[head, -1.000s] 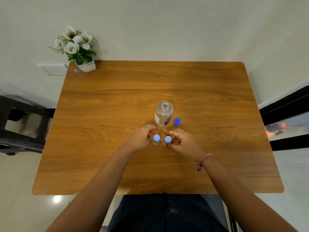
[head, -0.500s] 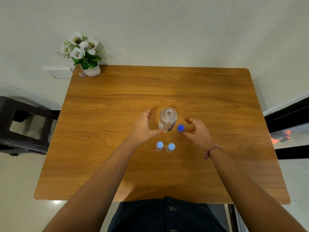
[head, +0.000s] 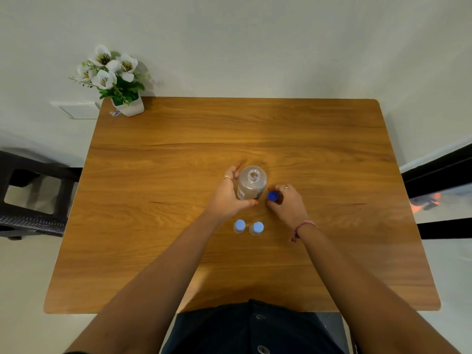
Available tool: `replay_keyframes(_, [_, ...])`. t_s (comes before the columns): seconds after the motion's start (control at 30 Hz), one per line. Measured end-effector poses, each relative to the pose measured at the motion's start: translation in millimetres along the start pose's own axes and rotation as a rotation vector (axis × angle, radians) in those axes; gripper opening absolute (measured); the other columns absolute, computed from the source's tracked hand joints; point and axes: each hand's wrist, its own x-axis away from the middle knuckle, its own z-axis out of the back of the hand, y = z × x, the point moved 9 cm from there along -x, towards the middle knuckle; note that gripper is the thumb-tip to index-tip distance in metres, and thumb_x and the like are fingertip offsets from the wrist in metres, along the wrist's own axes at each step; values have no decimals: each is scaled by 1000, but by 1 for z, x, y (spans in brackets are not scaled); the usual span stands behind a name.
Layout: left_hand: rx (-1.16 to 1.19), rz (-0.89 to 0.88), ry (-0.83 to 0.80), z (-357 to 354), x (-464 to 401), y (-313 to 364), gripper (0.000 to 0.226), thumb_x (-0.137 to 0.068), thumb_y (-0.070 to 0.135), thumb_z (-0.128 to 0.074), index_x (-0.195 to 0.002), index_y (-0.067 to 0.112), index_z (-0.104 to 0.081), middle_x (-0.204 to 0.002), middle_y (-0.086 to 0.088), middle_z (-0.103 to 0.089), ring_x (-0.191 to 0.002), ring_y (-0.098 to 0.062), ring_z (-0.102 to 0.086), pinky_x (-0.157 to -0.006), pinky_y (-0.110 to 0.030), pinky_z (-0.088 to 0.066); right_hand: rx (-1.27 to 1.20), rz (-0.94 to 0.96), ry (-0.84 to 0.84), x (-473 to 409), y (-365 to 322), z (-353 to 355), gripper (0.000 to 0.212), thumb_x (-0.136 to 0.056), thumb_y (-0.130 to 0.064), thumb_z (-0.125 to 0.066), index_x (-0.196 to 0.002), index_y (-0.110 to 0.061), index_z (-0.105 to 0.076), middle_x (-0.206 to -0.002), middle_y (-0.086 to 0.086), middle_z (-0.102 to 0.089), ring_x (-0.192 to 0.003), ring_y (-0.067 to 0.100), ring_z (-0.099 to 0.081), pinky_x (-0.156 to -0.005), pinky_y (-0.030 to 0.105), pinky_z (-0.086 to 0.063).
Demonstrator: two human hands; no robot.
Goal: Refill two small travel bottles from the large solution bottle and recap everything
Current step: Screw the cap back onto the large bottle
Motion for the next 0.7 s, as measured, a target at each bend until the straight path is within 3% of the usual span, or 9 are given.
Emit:
replay_keyframes(0.2, [-14, 22, 59, 0, 0, -3, 93, -68, 16, -85, -142, 11, -29, -126, 11, -45, -120, -3, -39, -97, -19, -33, -55, -17, -2, 3, 4, 4, 40, -83, -19, -68, -122, -16, -60, -118, 3, -56, -107, 17, -55, -93, 25, -42])
replay_keyframes(0.3, [41, -32, 96, 6, 3, 4, 81, -65, 12, -87, -131, 22, -41, -125, 10, -51, -120, -8, -49, -94, -15, -39, -121, -27, 27, 7, 7, 9, 39, -82, -18, -68, -121, -15, -62, -115, 1, -56, -106, 16, -55, -94, 24, -43])
replay_keyframes(0.37, [84, -79, 143, 14, 5, 15, 75, -61, 13, -88, -122, 26, -46, -124, 5, -55, -117, -8, -53, -97, -20, -44, -187, -42, 51, 9, 9, 13, 39, -81, -16, -69, -120, -14, -62, -111, -3, -54, -106, 16, -57, -96, 28, -46])
replay_keyframes(0.57, [141, -236, 235, 48, 16, 78, 70, -50, 37, -87, -109, 44, -50, -122, 3, -57, -113, -10, -57, -96, -30, -49, -461, -51, 143, 3, -12, 48, 33, -82, -13, -71, -114, -16, -62, -115, -2, -56, -98, 9, -60, -74, 12, -47])
replay_keyframes(0.7, [155, -318, 278, 80, 26, 132, 75, -57, 25, -90, -119, 31, -48, -123, 5, -57, -112, -6, -57, -92, -22, -50, -614, 49, 234, -2, -56, 98, 36, -81, -15, -73, -115, -21, -61, -110, -3, -60, -93, 5, -62, -68, 10, -51])
